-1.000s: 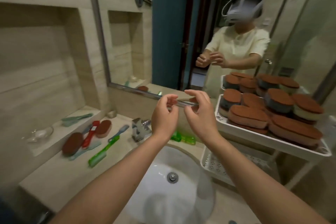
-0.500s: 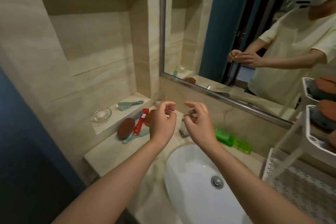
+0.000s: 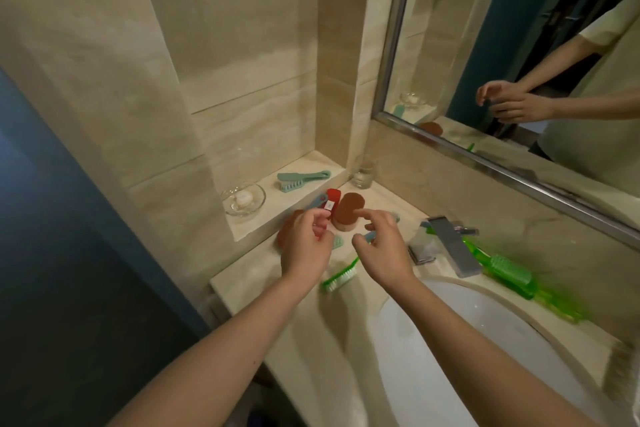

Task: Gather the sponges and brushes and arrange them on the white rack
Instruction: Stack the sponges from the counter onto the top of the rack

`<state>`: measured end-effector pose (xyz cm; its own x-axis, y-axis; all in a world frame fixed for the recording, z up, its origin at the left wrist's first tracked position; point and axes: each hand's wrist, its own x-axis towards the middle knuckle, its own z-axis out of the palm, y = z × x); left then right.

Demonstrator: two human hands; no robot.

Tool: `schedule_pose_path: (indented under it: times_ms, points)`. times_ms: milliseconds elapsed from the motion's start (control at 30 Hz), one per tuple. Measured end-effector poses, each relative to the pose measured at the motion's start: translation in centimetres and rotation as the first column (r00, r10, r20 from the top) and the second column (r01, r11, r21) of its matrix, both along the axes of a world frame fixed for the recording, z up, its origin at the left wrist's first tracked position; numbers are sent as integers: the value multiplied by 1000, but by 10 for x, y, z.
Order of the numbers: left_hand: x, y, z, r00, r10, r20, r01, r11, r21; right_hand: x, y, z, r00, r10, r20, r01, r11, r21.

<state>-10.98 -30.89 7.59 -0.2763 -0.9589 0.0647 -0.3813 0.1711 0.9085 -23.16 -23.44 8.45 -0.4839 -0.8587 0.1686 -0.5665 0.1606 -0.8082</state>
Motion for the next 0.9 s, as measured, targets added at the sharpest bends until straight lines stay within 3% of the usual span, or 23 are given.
schedule_pose_path:
  times_ms: [300, 500, 900]
  points:
    - [13, -64, -46, 974, -7, 225, 0, 999, 34, -4, -62, -42, 999, -42, -26, 46, 986, 162]
    - [17, -95, -87, 876, -102, 472, 116, 993, -2, -15, -107, -80, 995, -81, -62, 98, 934, 344]
    - [20, -116, -132, 786, -127, 606, 257, 957, -133, -35, -167, -120, 980, -5, -198, 118, 820, 560]
